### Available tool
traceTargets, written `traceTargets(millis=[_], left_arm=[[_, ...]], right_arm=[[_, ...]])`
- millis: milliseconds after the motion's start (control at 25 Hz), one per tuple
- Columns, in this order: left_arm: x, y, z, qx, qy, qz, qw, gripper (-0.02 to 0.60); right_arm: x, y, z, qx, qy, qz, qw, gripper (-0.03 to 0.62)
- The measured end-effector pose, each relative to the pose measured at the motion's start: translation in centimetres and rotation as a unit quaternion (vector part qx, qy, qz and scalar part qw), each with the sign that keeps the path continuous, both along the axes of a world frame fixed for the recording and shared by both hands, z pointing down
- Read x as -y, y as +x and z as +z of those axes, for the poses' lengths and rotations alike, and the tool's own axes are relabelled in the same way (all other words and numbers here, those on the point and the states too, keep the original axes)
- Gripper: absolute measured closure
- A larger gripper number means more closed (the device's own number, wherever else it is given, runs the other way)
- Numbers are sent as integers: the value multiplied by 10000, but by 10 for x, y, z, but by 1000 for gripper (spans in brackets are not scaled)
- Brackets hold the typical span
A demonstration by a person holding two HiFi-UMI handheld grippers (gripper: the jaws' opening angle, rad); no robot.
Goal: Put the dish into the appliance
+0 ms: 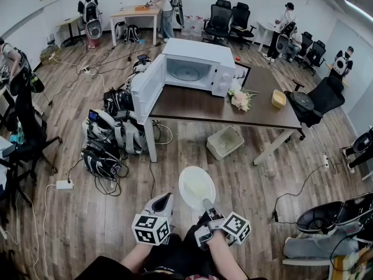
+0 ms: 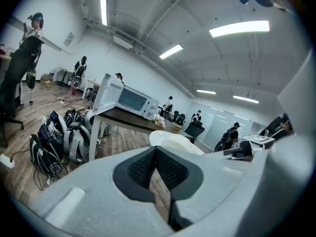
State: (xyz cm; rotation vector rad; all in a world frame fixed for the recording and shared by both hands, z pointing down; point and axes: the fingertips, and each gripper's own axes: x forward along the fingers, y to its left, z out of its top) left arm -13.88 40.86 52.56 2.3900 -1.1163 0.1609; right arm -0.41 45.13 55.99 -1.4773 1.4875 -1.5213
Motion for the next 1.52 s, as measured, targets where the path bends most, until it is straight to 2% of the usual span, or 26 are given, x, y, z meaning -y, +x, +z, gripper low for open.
traceTargets(millis=[200,480,880,1200,1400,1520], left_arm=[[8,2,-1,-39,-18,85,10000,572],[32,2,-1,31,-19,-1,10000,572],[92,14,0,123,-83,-495,9987,572],[153,51,1,80,-104,-793,9968,572],[181,85,6,106,-131,-871,9961,572],[194,96,4,181,-54,-1073,9940,572]], right_arm=[[14,-1,-5,-165,63,-56,9998,543],[48,1,-8,-21,241,-136,9996,542],[120,32,3,17,135,-426,9990,539],[184,67,-5,16,215,-701,9973,539],[213,96,0,-35,148,-841,9963,539],[226,110,3,-62,96,-943,9955,538]])
